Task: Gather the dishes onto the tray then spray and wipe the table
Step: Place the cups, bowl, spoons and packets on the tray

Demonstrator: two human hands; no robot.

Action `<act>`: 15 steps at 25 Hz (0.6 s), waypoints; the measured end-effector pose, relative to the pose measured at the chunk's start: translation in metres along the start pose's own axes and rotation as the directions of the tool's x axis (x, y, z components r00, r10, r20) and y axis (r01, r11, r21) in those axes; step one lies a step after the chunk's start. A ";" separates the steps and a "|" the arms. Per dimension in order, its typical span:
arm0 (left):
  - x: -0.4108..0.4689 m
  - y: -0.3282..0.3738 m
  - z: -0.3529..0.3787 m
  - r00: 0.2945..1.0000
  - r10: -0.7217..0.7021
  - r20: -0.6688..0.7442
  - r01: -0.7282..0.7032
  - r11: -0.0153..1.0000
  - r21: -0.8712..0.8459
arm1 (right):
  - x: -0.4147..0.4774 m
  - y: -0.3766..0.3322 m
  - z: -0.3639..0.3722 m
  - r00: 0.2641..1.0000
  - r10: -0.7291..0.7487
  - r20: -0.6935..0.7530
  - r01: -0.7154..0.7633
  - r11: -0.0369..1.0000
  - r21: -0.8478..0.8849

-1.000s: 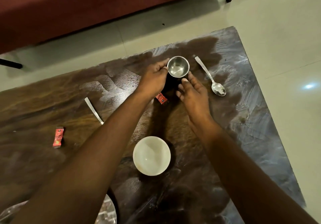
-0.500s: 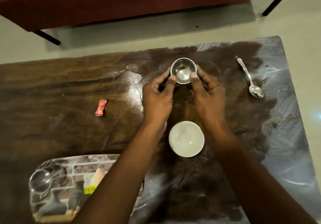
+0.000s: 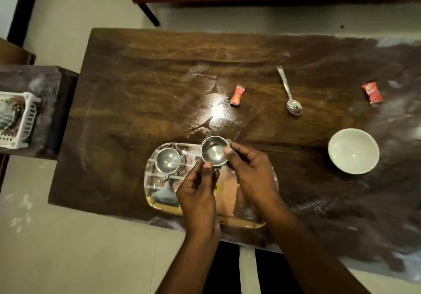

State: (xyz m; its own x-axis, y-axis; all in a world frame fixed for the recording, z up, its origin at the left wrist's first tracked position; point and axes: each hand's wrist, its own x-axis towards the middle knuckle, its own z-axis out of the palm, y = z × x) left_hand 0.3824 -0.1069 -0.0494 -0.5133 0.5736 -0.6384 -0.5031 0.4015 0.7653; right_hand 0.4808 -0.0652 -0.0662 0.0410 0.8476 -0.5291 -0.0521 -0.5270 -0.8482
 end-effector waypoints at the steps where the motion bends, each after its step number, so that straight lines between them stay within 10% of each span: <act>1: 0.004 -0.001 -0.010 0.999 -0.020 -0.037 0.020 1.000 -0.020 | -0.002 0.009 0.012 1.000 0.019 -0.004 -0.019 1.000 -0.024; 15: 0.042 -0.012 -0.054 0.990 -0.142 0.013 0.142 0.981 -0.133 | -0.001 0.049 0.059 0.996 0.037 -0.081 -0.048 0.989 -0.140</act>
State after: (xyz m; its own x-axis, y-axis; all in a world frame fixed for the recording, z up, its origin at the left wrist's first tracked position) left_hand 0.3289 -0.1263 -0.0899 -0.4276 0.5202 -0.7393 -0.6589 0.3805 0.6489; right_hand 0.4192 -0.0882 -0.1060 0.1198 0.8196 -0.5602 0.0866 -0.5708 -0.8165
